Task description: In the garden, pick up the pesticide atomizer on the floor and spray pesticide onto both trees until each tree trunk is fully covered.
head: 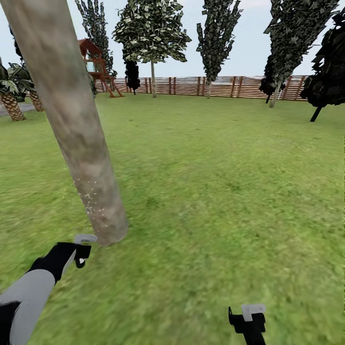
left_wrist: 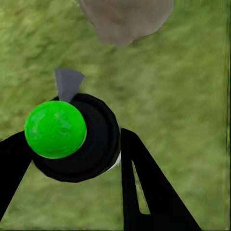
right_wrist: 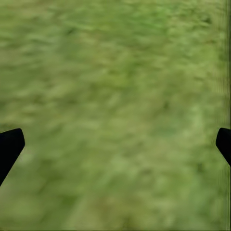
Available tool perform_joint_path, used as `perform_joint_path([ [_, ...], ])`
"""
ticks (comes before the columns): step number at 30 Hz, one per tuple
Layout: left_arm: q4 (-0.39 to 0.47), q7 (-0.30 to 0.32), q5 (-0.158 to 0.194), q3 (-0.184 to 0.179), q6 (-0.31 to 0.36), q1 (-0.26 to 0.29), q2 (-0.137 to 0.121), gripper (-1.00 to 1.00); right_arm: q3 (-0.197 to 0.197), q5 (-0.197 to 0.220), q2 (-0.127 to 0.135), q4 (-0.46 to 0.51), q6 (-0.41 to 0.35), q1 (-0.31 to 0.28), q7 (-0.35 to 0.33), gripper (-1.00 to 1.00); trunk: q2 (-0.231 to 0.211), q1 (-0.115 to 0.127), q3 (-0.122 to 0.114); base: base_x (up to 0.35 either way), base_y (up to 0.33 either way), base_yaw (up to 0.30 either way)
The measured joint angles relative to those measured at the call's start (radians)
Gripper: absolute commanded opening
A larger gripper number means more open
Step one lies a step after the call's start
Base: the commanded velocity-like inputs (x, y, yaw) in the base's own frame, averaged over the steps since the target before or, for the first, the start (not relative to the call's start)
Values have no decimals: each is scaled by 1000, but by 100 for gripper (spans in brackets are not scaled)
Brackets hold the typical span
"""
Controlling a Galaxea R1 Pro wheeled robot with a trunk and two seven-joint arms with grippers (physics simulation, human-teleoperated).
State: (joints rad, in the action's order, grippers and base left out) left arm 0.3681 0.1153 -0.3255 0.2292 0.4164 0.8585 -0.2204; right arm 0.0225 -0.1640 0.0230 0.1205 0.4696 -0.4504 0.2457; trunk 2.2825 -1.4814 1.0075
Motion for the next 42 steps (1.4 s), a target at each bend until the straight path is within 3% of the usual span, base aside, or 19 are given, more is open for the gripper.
perform_joint_path([
  [3, -48, -72, 28, 0, -29, -9, 6, -100, 0, -1, 0, 0, 0, 0, 0, 100, 0, 0, 0, 0, -275, 0],
  [6, -53, -85, 31, 4, -31, -30, 5, -100, 0, 0, 1, -1, 0, 0, 0, 100, 0, 0, 0, 0, -275, 0],
  [10, -48, -89, 31, 80, -32, -48, 5, -100, 0, -1, 0, 0, 0, 0, 0, 100, 0, 0, 0, 0, -275, 0],
  [13, -45, -122, 31, 106, -33, -50, 6, -100, 0, 0, 0, 0, 0, 0, -1, 100, 0, 0, 0, 0, -275, 2],
  [16, -45, -184, 31, 109, -32, -51, 5, -100, 0, 1, 0, 0, 0, 0, -1, 100, 0, 0, 0, 0, -275, 123],
  [24, -41, -246, 32, 110, -28, -51, 1, -100, 0, 1, 0, 0, 0, 0, -1, 100, 0, 0, 0, 144, -229, 269],
  [42, -41, -252, 35, 108, -31, -51, 7, -100, 0, 1, 0, 0, 0, 0, 0, 100, 0, 0, 0, 212, -198, 66],
])
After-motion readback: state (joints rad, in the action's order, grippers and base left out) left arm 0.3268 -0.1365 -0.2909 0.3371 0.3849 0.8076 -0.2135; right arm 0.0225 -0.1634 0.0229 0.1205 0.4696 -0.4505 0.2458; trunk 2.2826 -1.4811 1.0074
